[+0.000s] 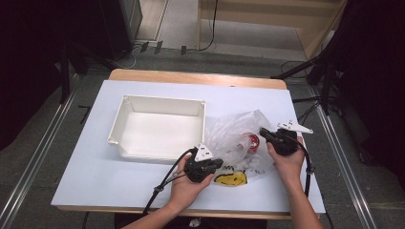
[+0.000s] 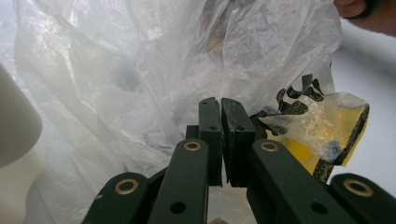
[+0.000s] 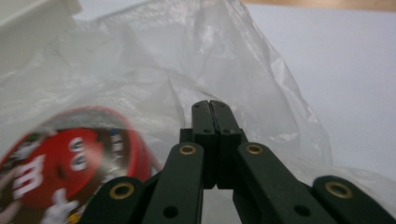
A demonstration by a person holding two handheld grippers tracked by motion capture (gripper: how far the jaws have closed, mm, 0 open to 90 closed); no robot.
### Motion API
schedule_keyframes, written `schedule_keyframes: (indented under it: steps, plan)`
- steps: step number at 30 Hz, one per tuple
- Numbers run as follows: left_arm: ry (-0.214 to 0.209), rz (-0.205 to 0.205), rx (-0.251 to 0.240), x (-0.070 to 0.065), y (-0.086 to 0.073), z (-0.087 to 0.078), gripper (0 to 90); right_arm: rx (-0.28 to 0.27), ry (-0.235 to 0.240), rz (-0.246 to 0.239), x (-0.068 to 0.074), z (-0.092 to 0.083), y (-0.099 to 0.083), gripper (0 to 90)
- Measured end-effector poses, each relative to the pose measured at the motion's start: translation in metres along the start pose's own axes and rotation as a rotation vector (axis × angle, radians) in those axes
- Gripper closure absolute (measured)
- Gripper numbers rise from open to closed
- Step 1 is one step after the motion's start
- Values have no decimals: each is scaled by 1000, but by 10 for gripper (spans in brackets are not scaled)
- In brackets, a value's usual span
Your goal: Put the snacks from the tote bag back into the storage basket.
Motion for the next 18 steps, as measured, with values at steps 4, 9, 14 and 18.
schedule_keyframes:
  steps: [4,9,14,18]
  plan:
    - [-1,-1,-2,0,0,0,887,84,-30,17,-8,12,-16,900]
    - [-1,0,-1,0,0,0,887,171,-72,40,-17,18,-32,900]
    - [-1,3,-2,0,0,0,879,129,-50,55,-12,11,-28,855]
    - [-2,2,-2,0,0,0,873,48,-39,38,-6,-7,-14,832]
Point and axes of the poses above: each handheld gripper's, and its own axes: z roughly forward along the jaws, y roughly out of its top, x roughly to its left, the point moved 6 cm from there along z, roughly forward along the jaws, and after that the axes turned 15 degrees about -x, right-handed, at the moved point
